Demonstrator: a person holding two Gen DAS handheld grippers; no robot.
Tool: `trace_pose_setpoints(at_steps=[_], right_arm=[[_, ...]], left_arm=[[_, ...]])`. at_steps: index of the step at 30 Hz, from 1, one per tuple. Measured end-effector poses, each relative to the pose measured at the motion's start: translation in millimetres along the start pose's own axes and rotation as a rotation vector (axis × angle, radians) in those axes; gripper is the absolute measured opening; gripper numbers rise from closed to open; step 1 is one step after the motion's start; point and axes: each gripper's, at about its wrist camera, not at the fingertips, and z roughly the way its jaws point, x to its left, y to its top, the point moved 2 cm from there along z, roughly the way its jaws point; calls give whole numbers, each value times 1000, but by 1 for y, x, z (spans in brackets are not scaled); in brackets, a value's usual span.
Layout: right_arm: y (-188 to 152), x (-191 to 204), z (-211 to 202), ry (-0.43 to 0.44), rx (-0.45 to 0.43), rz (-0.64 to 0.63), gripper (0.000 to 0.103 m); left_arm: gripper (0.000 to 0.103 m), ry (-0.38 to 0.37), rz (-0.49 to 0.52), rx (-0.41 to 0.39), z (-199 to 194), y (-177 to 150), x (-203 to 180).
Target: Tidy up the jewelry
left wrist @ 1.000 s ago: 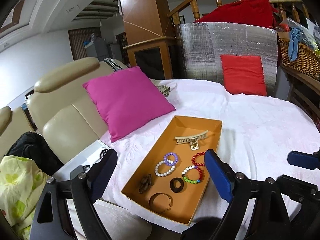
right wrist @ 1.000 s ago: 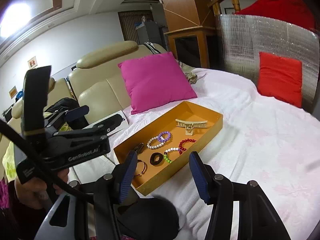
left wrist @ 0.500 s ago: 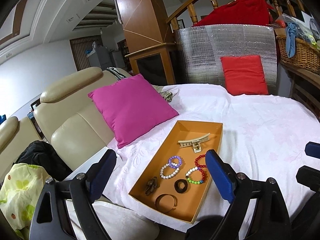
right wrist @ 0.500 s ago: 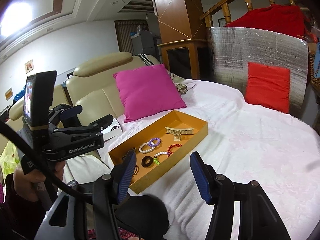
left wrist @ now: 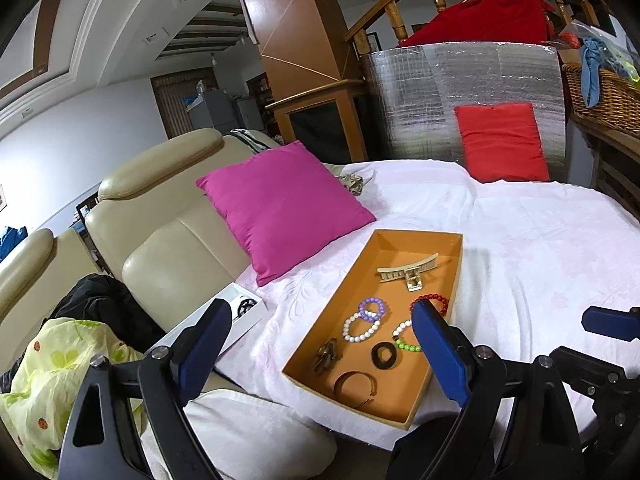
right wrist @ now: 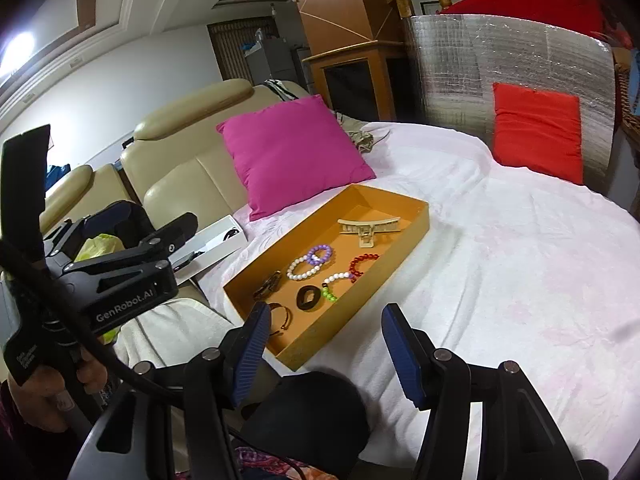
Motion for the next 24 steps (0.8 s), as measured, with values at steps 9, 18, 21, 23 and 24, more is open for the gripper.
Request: trace_pose_setpoints(at_steps=[9, 18, 21, 23, 24], right_arm=[[-1, 21, -6, 5, -17, -21, 65], [-1, 31, -9, 3, -22, -26, 66], [-1, 32, -10, 2, -24, -31, 66], [-1, 34, -9, -1, -25, -34, 66], [-1, 35, -9, -1, -25, -35, 66]], left_arm=[[92, 30, -9, -7, -10, -6, 13], [92, 51, -19, -3, -12, -11, 24], [92, 54, -23, -1, -12, -12, 26], [92, 56, -20, 0, -11, -12, 26], [92, 55, -19, 0, -11, -13, 26]])
